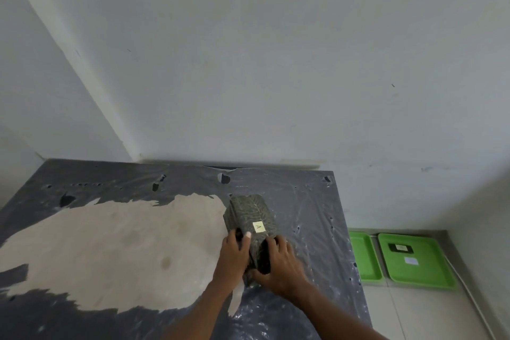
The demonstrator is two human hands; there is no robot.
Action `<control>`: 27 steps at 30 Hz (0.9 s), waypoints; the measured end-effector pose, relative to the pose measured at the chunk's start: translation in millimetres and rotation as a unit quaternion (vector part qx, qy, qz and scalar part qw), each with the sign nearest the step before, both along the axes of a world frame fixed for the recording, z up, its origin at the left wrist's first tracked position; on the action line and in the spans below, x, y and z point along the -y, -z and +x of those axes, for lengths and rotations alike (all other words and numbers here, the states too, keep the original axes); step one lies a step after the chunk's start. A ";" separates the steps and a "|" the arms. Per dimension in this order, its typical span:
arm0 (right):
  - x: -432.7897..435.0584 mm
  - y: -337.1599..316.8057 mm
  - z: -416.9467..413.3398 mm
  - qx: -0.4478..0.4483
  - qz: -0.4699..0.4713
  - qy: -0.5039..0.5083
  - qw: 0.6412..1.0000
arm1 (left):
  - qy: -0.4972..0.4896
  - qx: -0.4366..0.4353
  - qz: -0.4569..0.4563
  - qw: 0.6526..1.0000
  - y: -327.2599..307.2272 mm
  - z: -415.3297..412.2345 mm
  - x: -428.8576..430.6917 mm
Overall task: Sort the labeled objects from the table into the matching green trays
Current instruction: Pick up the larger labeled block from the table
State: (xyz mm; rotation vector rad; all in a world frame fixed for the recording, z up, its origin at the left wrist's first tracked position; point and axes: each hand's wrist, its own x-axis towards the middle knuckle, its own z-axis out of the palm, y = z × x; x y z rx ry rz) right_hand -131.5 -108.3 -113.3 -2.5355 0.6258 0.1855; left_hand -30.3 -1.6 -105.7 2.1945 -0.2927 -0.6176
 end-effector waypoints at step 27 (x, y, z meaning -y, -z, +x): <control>80.0 1.7 -16.8 -0.063 -0.073 -0.180 0.979 | 0.459 0.297 0.282 0.789 18.6 58.1 24.5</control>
